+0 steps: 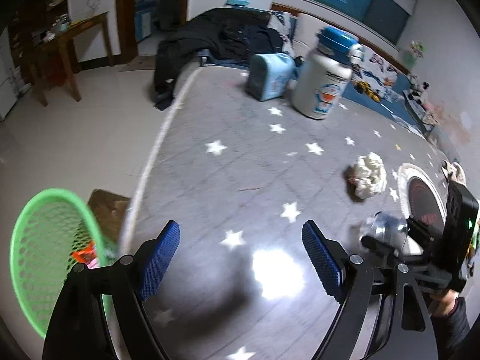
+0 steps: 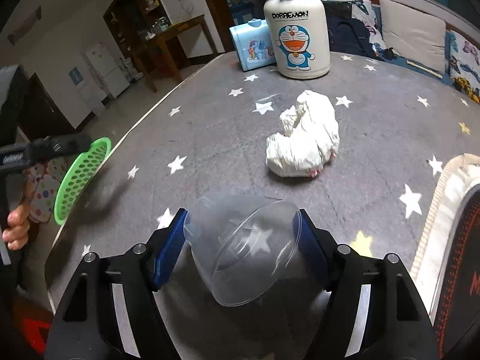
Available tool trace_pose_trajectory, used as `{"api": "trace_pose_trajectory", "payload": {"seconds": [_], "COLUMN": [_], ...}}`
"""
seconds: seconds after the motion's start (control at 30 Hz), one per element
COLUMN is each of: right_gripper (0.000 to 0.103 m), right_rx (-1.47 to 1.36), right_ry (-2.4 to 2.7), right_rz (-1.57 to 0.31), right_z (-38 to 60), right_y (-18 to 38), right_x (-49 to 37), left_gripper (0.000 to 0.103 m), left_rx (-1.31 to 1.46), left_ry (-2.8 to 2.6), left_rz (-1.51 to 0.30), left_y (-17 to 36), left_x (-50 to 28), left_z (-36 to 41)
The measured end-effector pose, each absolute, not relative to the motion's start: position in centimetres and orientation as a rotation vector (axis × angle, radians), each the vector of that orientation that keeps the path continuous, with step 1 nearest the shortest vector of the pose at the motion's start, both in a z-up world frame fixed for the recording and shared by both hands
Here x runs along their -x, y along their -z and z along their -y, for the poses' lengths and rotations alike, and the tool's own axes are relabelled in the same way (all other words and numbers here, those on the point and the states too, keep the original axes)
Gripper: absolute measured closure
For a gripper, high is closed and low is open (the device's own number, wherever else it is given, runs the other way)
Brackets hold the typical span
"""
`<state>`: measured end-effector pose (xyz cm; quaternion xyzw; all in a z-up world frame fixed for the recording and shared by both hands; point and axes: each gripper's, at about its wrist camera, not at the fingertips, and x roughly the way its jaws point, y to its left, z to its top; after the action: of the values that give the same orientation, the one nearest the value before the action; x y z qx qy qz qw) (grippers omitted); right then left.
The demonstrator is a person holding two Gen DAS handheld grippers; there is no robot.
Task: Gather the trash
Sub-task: 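Grasp the clear bowl with the right tool while the left tool grasps the crumpled white paper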
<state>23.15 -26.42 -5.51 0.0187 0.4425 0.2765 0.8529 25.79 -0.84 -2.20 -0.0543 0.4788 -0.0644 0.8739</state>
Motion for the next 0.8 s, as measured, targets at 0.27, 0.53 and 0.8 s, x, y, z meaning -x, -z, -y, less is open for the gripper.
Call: {"api": "trace_pose_trajectory", "payload": {"seconds": [0.27,0.53,0.8], "right_gripper": [0.032,0.032,0.032], "right_rx": [-0.06,-0.09,-0.102], "right_ry": [-0.523,-0.462,-0.433], "right_rz": [-0.923,-0.927,-0.933], "right_z": [30.1,33.5,35.1], "right_y": [4.9,4.7,5.1], "right_x": [-20.7,-19.8,-19.4], "left_gripper": [0.022,0.022,0.032], "left_rx": [0.066,0.015,0.011], "left_ry": [0.279,0.376,0.405], "left_rz": [-1.019,-1.043,-1.087], "left_y": [3.2,4.5,6.9], "left_x": [-28.4,-31.2,-33.9], "left_z": [8.5,15.7,19.3]}}
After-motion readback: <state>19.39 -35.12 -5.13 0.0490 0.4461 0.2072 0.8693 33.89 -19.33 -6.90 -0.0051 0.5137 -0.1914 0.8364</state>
